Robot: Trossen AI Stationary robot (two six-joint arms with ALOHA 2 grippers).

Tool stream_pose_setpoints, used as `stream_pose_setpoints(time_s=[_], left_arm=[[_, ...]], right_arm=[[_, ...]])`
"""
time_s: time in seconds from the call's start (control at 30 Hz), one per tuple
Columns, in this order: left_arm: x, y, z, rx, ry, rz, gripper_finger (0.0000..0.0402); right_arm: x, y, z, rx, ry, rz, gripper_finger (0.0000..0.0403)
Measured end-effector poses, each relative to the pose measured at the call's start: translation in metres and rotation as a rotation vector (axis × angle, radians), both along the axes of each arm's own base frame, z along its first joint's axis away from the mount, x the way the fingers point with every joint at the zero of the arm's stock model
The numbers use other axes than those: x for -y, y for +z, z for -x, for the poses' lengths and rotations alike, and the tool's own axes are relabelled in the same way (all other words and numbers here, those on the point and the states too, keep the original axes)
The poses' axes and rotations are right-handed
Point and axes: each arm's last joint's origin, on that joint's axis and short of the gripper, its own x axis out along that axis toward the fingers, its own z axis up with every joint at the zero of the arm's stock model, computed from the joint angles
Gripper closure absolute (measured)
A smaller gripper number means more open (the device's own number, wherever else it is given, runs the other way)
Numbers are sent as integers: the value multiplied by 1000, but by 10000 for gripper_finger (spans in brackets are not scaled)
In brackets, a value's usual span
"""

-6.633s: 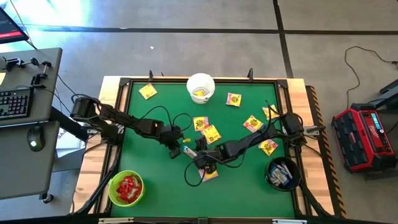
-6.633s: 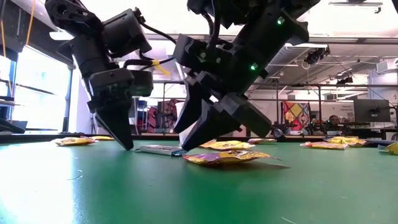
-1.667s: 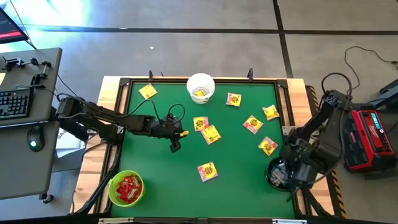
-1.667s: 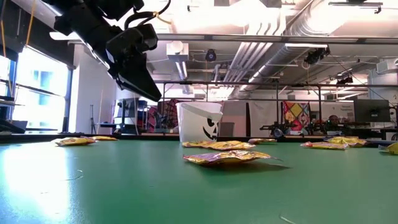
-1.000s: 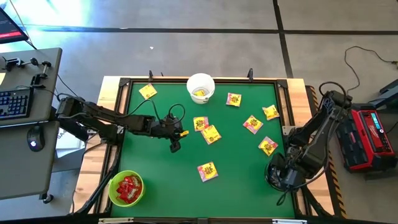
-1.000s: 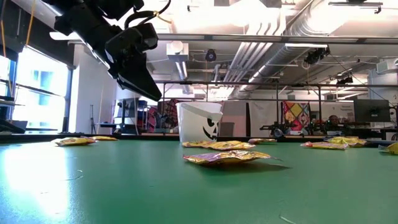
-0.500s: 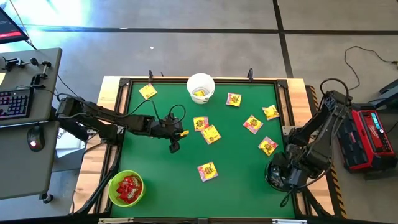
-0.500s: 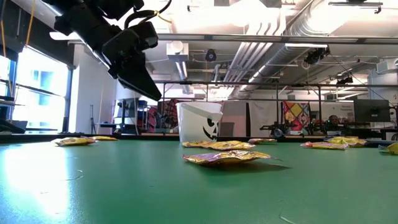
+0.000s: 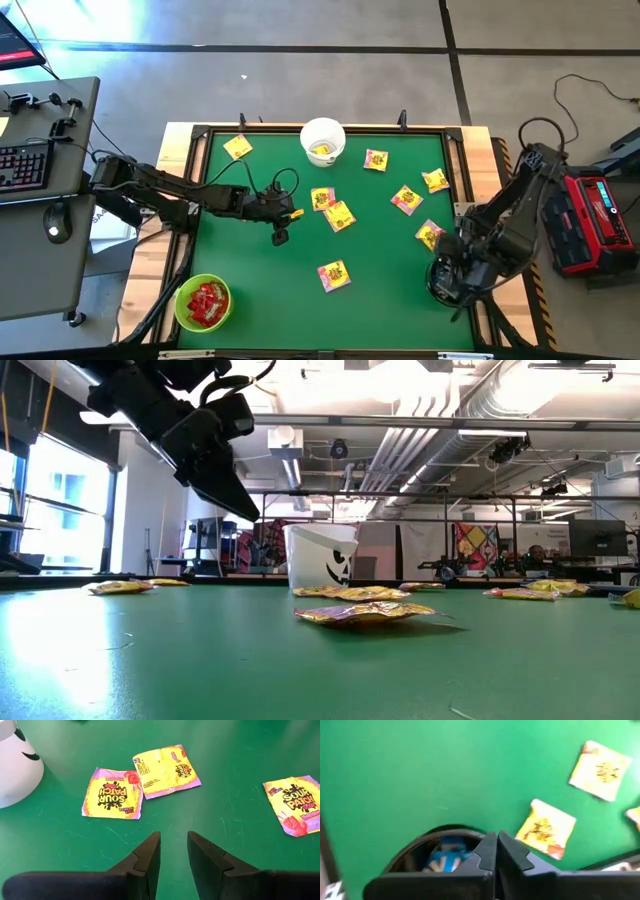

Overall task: Sort candy by brand, put in halloween buckets
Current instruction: Put the yellow candy into the white bucket

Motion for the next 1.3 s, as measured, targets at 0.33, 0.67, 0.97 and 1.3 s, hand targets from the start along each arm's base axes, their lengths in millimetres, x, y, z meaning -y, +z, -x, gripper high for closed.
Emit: stream_pose_setpoints(time_s=[0.33, 0.67, 0.97, 1.3], left_arm=[[0, 0, 0, 3, 45, 34, 328], [9, -10, 13, -151, 45, 10, 395], [14, -19, 28, -299, 135, 46, 400], [12, -27, 54, -491, 409, 55, 309]], right_arm=[[17, -5, -32, 137, 62, 135, 402], [43, -66, -99, 455, 288, 71, 403], [78, -88, -116, 728, 266, 128, 403], [81, -86, -118, 755, 226, 160, 402]])
